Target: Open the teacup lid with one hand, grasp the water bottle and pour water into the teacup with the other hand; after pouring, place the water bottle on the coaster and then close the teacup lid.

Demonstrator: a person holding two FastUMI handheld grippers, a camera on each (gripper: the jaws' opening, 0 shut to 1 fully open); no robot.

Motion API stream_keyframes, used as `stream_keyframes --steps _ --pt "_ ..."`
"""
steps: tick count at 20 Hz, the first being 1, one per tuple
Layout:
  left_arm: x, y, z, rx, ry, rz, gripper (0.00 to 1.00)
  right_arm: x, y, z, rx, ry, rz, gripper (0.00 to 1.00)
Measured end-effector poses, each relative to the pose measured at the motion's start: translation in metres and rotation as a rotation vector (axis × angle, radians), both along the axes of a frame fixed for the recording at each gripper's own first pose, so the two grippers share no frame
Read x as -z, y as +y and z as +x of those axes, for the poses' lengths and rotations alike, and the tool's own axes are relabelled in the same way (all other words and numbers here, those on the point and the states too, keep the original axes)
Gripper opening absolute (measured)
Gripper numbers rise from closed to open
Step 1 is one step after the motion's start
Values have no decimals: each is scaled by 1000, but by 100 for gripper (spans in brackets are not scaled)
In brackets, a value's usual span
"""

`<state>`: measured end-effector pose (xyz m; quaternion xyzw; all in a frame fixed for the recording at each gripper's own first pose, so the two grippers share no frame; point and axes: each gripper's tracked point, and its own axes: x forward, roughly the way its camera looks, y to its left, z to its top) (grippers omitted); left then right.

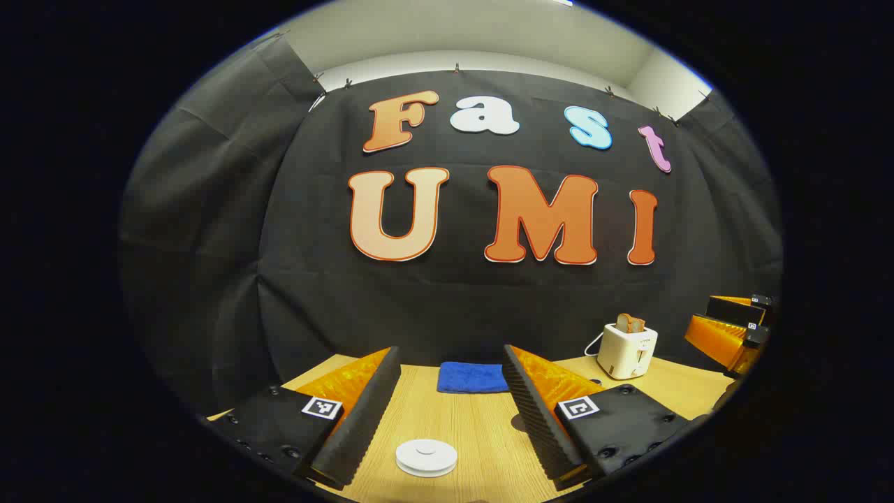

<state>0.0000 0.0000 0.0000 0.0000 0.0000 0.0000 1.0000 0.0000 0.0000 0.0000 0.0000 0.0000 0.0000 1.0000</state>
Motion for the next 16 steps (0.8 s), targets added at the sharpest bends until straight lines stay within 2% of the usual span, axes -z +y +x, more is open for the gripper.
stream_keyframes --steps 2,3,10,12,16 --pt "3 0 0 6 7 -4 99 3 1 0 -3 3 1 98" --pt "4 2 2 3 9 -2 94 2 2 1 -6 3 3 98" --pt "5 5 5 -2 1 3 94 -2 9 5 -29 -20 17 98" --pt "5 6 5 -2 0 0 99 0 13 6 -38 -18 13 98" --pt "7 7 6 -6 5 1 94 4 19 8 -51 -9 -3 98"
